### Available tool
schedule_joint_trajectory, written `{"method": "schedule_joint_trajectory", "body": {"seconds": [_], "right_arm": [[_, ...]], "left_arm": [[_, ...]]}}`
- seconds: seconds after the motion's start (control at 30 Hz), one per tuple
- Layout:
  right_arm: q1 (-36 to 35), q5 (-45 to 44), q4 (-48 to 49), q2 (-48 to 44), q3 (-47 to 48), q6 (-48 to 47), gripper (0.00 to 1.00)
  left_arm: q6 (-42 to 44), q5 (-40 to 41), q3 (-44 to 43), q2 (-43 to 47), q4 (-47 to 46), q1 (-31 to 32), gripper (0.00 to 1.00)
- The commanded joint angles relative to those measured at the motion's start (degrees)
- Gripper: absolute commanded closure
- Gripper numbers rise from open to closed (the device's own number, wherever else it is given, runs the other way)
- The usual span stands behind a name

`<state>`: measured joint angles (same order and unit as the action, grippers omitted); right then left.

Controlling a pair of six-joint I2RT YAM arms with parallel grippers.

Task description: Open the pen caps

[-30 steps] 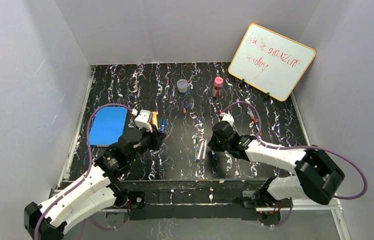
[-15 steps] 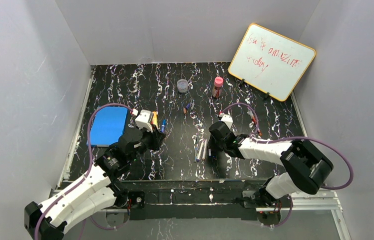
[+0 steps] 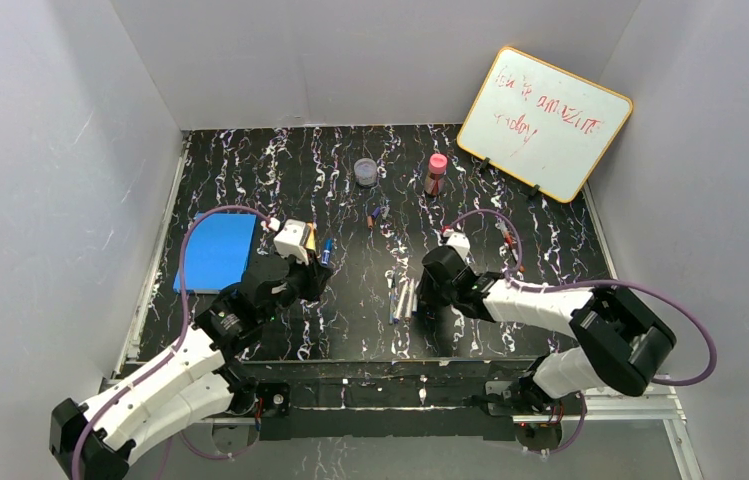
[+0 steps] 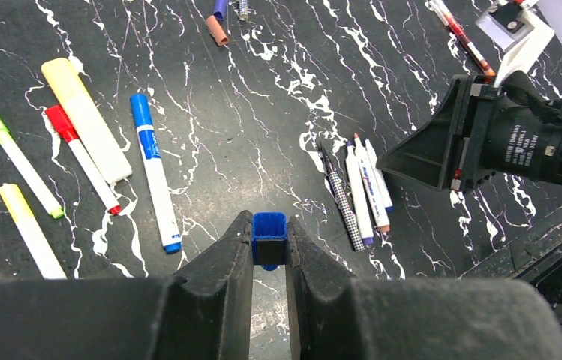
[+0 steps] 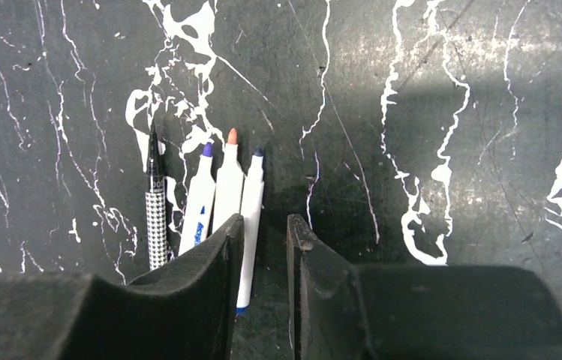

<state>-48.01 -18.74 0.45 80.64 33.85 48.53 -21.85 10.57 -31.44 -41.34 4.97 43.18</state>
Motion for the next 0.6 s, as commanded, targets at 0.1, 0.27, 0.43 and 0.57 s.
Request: {"method": "schedule_joint_trajectory", "body": {"seconds": [0.1, 0.27, 0.43, 0.57], "right_arm": [[0.2, -2.6, -7.3, -9.9, 1.5, 1.6, 0.59], [0.2, -8.5, -13.8, -18.1, 2.4, -3.1, 0.37], [0.3, -11.0, -20.7, -20.9, 3.8, -4.8, 0.19], [0.3, -9.2, -22.4, -23.8, 3.0, -3.1, 0.19]], "left_arm": [[-0.9, 2.2, -0.4, -3.1, -1.2, -0.2, 1.00], [-3.1, 8.4, -7.4, -14.8, 0.0, -0.1, 1.00], [-2.3, 12.7, -19.8, -32.8, 3.3, -0.4, 1.00], [-1.2, 12.3, -30.7, -48.0, 6.3, -1.9, 1.00]]}}
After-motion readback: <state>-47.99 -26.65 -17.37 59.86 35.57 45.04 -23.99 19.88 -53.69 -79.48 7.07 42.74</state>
